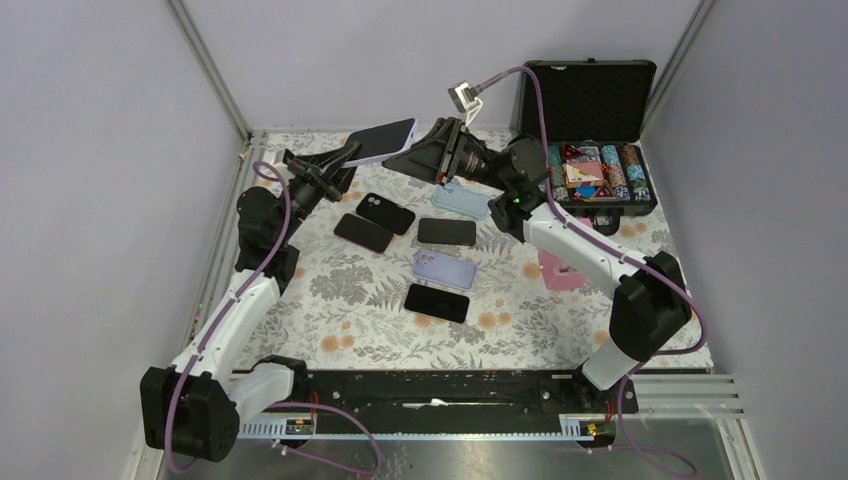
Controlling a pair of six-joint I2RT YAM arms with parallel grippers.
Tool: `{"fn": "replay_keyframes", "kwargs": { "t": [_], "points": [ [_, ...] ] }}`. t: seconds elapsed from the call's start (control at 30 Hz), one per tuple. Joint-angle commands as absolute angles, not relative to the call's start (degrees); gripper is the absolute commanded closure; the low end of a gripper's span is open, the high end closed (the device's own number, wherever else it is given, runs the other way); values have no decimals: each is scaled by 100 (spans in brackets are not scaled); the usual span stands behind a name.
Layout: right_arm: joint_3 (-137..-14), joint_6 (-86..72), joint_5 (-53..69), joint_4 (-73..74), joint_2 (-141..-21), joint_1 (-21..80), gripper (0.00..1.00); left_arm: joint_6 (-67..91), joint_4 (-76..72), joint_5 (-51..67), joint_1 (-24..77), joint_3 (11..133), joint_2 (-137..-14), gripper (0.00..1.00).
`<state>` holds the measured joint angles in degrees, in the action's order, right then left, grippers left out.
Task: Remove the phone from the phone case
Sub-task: Remove the phone case from the phone.
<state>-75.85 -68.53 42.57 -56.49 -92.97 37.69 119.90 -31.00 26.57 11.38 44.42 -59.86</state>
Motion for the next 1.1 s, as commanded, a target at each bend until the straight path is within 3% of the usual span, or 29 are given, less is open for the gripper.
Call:
{"fn": "replay_keyframes", "kwargs": {
  "t": [0.0,0.07,0.13,0.27,0.4,1.07],
  "points": [
    [-7590,-6930,3757,-6264,-9205,3946,86,12344,-3742,3849,1502,4440,-6079,100],
    [-7413,-6815,3680,-6106,-9020,3944,48,11629,-2938,3890,1281,4746,-5998,100],
    [-7255,-6465,3566,-5560,-8740,3938,24,10855,-2182,3840,1010,5094,-5838,100],
    [-7251,-6095,3335,-4547,-8332,3912,16,9921,-1437,3810,812,5412,-5736,100],
    [-7164,-6556,3173,-4498,-8234,3821,19,9838,-1599,3792,624,5367,-5733,100],
    [-6743,-6838,3146,-5588,-8084,3767,76,10027,-1269,4216,281,4985,-5879,100]
  ]
}}
